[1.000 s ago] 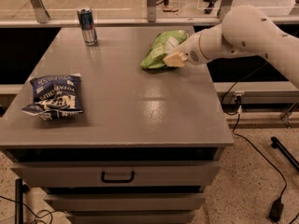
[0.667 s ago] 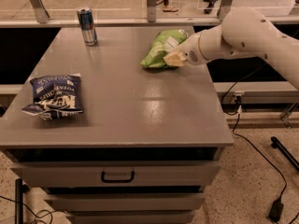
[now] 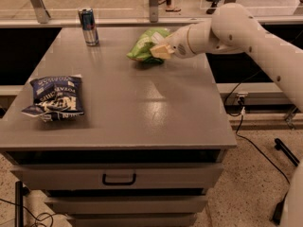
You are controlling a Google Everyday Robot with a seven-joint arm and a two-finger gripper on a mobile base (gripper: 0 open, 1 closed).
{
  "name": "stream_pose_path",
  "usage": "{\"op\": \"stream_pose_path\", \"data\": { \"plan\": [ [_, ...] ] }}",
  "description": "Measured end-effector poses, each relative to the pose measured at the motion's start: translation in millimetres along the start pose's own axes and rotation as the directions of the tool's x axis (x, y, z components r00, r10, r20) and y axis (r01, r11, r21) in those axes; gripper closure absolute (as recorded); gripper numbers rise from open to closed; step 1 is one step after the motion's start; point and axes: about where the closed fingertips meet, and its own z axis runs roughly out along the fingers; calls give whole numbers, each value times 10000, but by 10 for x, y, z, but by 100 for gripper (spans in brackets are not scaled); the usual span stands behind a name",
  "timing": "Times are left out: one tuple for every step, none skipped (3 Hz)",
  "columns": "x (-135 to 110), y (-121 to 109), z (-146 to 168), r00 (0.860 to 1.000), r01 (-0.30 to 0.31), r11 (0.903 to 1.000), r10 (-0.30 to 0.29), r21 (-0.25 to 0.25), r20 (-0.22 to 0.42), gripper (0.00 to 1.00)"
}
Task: Move green rice chip bag near redbull can
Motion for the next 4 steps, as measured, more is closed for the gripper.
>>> {"op": "stream_pose_path", "data": {
  "plan": [
    [-275, -66, 196, 9979, 390, 9985, -369, -374, 540, 100],
    [-450, -116, 354, 9950, 682, 9959, -636, -594, 767, 100],
    [-533, -99, 566, 9944, 635, 9936, -551, -934, 899, 100],
    [-619, -43, 787, 9927, 573, 9905, -432, -1249, 1128, 100]
  ]
}}
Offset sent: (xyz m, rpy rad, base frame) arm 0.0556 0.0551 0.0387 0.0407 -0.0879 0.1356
